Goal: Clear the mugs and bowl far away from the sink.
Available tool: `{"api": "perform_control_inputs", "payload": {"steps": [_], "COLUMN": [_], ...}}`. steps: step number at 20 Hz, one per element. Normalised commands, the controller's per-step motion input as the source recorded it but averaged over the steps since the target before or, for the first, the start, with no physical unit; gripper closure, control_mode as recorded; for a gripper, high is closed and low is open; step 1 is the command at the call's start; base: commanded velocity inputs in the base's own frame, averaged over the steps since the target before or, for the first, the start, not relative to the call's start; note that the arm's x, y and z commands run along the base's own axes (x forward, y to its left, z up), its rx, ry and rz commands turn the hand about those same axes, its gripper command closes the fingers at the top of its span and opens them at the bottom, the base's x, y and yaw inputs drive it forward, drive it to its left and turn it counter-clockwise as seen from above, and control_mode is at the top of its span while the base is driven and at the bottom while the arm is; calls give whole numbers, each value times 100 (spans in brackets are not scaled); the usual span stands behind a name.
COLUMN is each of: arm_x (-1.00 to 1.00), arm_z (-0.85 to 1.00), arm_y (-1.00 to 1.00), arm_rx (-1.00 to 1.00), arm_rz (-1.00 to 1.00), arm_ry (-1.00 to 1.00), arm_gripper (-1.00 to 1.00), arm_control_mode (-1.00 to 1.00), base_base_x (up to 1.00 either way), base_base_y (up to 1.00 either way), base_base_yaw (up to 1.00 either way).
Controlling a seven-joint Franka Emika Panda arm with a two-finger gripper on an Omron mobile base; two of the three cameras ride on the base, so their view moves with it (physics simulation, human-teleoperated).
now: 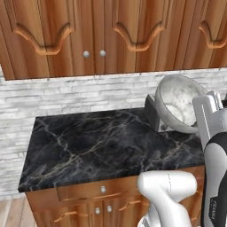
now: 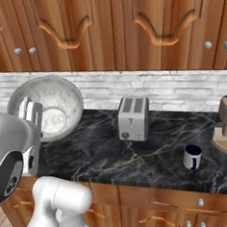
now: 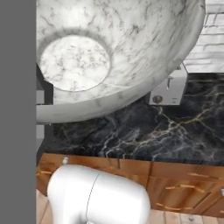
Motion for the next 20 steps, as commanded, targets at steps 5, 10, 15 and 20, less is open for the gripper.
{"api": "perform_control_inputs", "payload": {"steps": [5, 10, 15, 20], "arm_x": [10, 22, 16, 38], "arm_z": [-20, -42, -56, -58], "arm_y": [-5, 0, 3, 1], "arm_rx": [0, -1, -5, -4], "arm_rz": [-3, -3, 0, 0], "arm_ry": [14, 19, -2, 0], "arm_gripper": [100, 100, 100, 100], "arm_control_mode": [-100, -100, -100, -100], "base_base_x": [4, 0, 0, 0], "base_base_y": [0, 0, 0, 0], "base_base_yaw": [-2, 0, 0, 0]}}
